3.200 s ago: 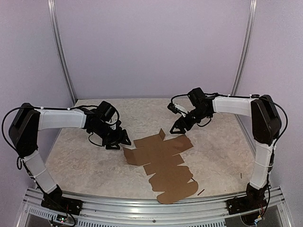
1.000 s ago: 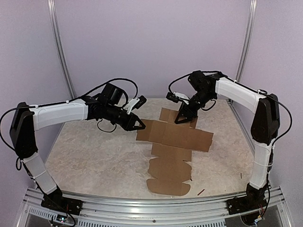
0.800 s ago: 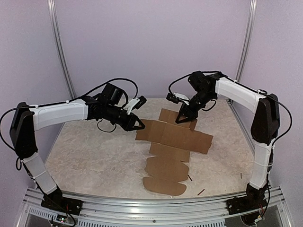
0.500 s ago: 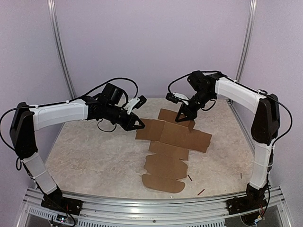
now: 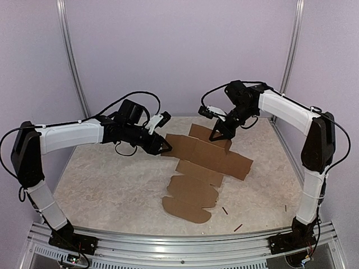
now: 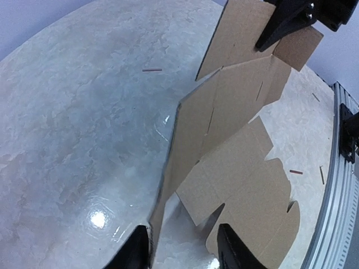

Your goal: Fold the paper box

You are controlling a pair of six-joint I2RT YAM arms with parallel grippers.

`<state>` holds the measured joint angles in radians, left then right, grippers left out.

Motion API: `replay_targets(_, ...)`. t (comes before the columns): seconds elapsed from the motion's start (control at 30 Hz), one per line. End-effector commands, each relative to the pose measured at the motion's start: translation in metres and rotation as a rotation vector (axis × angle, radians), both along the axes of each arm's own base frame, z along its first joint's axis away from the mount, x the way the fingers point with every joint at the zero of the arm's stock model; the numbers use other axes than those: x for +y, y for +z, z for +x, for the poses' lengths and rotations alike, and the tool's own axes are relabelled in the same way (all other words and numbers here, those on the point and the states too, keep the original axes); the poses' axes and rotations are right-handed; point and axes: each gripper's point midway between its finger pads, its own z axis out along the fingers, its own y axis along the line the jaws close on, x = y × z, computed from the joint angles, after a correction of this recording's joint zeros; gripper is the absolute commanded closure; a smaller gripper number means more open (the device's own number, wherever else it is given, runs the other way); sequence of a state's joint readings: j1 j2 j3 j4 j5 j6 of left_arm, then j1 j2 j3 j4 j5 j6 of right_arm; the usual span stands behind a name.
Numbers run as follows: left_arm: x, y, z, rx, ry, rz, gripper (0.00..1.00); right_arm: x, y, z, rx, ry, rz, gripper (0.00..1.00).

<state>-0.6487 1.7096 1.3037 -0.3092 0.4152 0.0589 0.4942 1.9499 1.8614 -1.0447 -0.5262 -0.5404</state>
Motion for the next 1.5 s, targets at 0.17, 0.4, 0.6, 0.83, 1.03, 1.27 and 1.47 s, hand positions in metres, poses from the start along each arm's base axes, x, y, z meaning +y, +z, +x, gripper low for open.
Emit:
replay_targets(0.17,0.042,-0.008,-0.021,0.019,0.190,-0.179,0.34,-0.010,0.028,0.002,-0.023,-0.053,0.062,1.00)
replay_targets(0.4,0.020,-0.019,-0.026,0.065,0.190,-0.328,0.33,-0.009,0.033,0.002,0.039,-0.079,0.125,1.00)
replay_targets(0.6,0.014,-0.023,0.005,0.004,0.285,-0.360,0.28,-0.008,0.035,0.000,0.066,-0.082,0.152,1.00)
replay_targets(0.83,-0.007,-0.034,0.004,0.028,0.213,-0.380,0.32,-0.009,0.040,0.000,0.101,-0.103,0.194,1.00)
replay_targets(1.03,-0.023,-0.037,0.002,0.043,0.161,-0.393,0.38,-0.010,0.043,0.002,0.143,-0.111,0.240,1.00)
replay_targets(1.27,-0.037,-0.028,-0.002,0.027,0.100,-0.412,0.52,-0.011,0.041,0.003,0.150,-0.114,0.246,1.00)
replay_targets(1.47,-0.044,-0.024,-0.006,0.018,0.064,-0.412,0.66,-0.013,0.041,0.005,0.155,-0.126,0.251,1.00)
